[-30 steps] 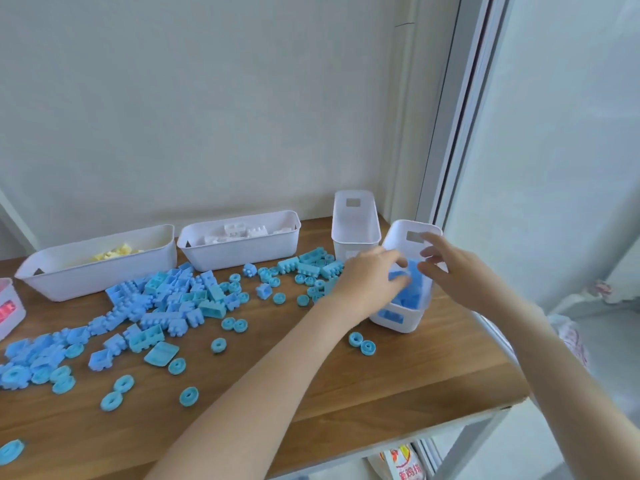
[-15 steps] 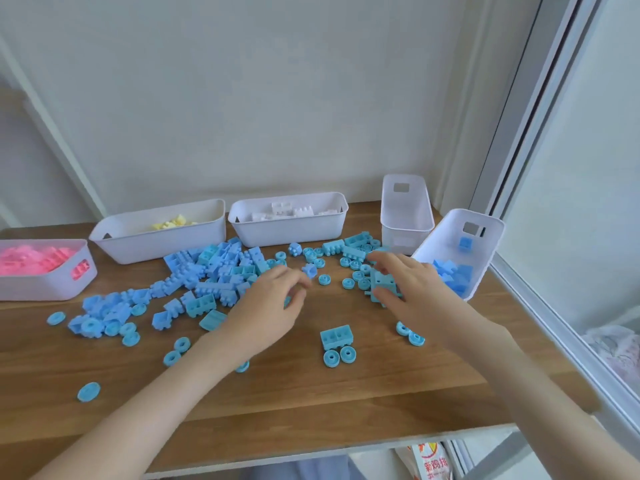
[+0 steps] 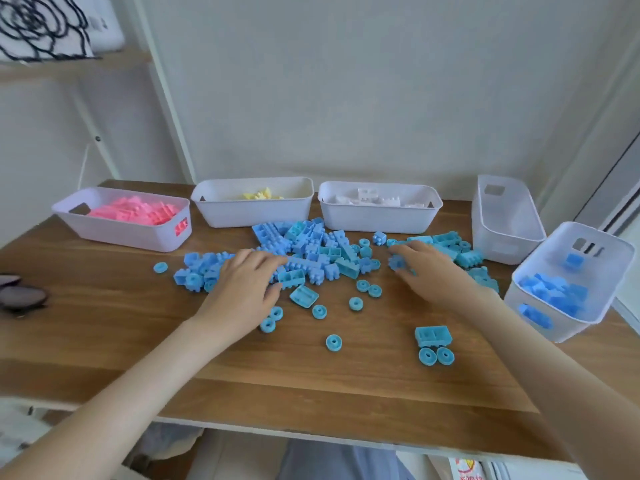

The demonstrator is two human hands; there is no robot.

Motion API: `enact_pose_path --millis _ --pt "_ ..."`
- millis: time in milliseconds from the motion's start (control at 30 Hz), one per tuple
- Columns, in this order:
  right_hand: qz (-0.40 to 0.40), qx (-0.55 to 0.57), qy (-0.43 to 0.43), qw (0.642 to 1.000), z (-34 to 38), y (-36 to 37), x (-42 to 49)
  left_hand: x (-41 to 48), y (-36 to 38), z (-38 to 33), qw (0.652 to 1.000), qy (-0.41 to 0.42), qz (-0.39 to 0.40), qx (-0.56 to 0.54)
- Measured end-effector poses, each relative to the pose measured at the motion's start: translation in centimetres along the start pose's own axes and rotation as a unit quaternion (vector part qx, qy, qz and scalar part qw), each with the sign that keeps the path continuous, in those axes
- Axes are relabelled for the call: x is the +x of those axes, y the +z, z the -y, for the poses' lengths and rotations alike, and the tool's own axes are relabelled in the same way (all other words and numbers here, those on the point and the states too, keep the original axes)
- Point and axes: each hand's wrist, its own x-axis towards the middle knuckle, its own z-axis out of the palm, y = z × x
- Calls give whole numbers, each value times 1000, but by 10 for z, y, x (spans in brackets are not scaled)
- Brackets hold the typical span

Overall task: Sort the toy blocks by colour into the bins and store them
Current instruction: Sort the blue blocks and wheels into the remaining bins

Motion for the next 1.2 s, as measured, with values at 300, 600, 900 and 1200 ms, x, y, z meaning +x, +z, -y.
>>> enact_pose_path --millis 300,600,900,1200 --pt "-57 45 31 997 18 13 21 -32 -10 60 989 -126 -72 7" --pt "-38 102 -233 966 135 7 56 -48 -9 100 992 -117 -55 4" --pt "84 93 -248 961 232 33 115 -40 -13 119 993 -113 -9 -41" --pt "157 46 -265 950 222 46 114 -40 -11 119 989 -126 -10 -82"
